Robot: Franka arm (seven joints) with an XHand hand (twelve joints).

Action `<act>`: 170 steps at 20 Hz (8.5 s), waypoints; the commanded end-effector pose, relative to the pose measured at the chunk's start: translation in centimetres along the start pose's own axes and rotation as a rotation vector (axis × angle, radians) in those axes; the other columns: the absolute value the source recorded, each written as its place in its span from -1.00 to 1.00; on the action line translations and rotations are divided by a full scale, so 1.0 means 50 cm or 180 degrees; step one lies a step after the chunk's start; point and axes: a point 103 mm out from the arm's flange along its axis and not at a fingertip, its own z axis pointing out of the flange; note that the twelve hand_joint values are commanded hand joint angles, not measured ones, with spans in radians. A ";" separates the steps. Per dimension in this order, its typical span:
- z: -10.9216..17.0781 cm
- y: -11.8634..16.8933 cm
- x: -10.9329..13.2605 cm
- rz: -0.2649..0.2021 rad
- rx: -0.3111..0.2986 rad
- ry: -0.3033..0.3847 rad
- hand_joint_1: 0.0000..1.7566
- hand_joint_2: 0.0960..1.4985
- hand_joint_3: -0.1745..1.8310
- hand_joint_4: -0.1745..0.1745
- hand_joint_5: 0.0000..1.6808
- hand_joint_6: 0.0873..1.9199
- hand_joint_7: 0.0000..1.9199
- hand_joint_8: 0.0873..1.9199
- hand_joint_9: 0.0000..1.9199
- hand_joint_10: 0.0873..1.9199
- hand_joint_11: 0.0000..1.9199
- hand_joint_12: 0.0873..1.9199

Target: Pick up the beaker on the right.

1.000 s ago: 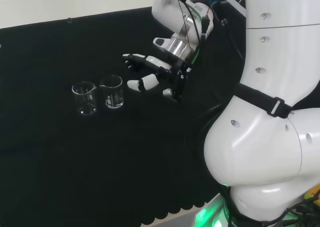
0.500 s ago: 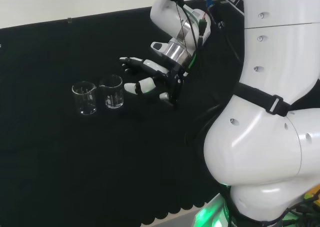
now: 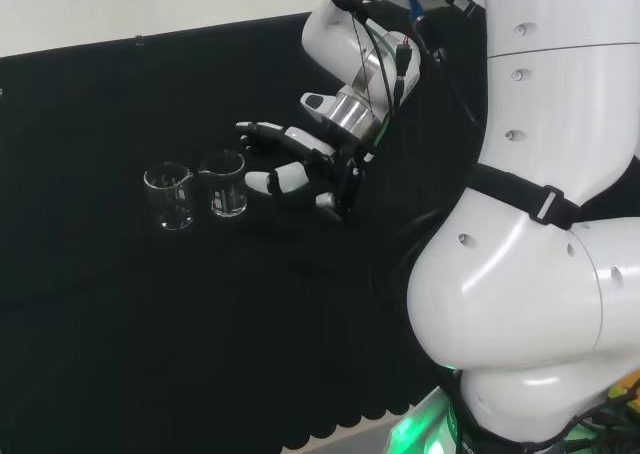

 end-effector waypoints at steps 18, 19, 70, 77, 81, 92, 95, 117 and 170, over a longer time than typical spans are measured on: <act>0.042 0.018 0.001 0.0028 -0.0127 0.0012 -0.07 -0.69 0.20 -0.20 -0.70 -1.00 -0.79 -0.47 -0.71 -0.43 -1.00 0.14; 0.044 0.019 0.001 0.0030 -0.0116 0.0002 -0.07 -0.69 0.20 -0.20 -0.70 -1.00 -0.79 -0.47 -0.71 -0.43 -1.00 0.14; 0.089 0.090 -0.007 0.0027 0.0003 -0.0065 0.01 -0.68 0.19 -0.24 -0.56 -1.00 -0.74 -0.45 -0.68 -0.43 -1.00 0.14; 0.087 0.093 -0.009 0.0037 -0.0038 -0.0040 0.02 -0.68 0.19 -0.23 -0.50 -1.00 -0.70 -0.44 -0.66 -0.43 -1.00 0.15; 0.092 0.093 -0.009 0.0038 -0.0016 -0.0048 0.03 -0.68 0.19 -0.23 -0.49 -1.00 -0.69 -0.44 -0.65 -0.44 -1.00 0.16; 0.101 0.090 -0.012 0.0045 -0.0016 -0.0038 0.03 -0.67 0.20 -0.23 -0.48 -1.00 -0.68 -0.44 -0.64 -0.44 -1.00 0.17; 0.106 0.092 -0.010 0.0036 0.0003 -0.0036 0.04 -0.67 0.20 -0.22 -0.46 -1.00 -0.67 -0.44 -0.63 -0.44 -1.00 0.19; 0.086 0.103 -0.002 0.0235 -0.0313 -0.0249 0.31 0.07 -0.33 -0.76 0.22 0.00 -0.02 -0.50 -0.09 -0.61 -0.43 0.16; -0.056 0.092 0.082 0.0042 -0.0119 -0.1174 0.62 -0.15 -0.28 -1.00 0.50 -0.44 0.42 -0.44 0.32 -0.46 0.32 -0.30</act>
